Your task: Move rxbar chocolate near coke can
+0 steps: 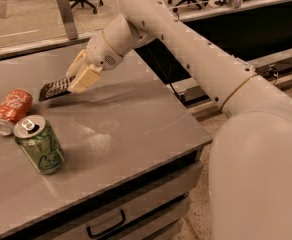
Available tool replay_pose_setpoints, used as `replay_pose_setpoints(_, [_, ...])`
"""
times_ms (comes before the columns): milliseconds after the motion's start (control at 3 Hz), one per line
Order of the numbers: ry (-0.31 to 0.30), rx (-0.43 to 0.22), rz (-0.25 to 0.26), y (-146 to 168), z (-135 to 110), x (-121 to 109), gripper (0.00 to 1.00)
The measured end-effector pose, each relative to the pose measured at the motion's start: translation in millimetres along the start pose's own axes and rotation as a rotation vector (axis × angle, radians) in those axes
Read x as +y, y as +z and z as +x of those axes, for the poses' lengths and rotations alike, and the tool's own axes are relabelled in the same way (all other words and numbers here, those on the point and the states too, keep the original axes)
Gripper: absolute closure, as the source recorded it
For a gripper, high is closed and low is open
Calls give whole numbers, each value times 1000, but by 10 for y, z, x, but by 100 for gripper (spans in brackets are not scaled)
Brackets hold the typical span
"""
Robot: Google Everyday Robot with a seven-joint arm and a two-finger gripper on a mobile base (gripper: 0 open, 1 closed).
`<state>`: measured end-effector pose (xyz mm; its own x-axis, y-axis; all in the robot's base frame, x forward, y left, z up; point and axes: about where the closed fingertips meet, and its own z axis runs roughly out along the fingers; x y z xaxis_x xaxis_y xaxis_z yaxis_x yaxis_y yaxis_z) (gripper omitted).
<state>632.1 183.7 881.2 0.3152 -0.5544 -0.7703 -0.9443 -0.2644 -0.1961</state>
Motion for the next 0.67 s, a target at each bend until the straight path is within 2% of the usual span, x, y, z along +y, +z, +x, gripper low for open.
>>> replay_pose_setpoints(667, [-5, -19, -25, 93, -83, 34, 36])
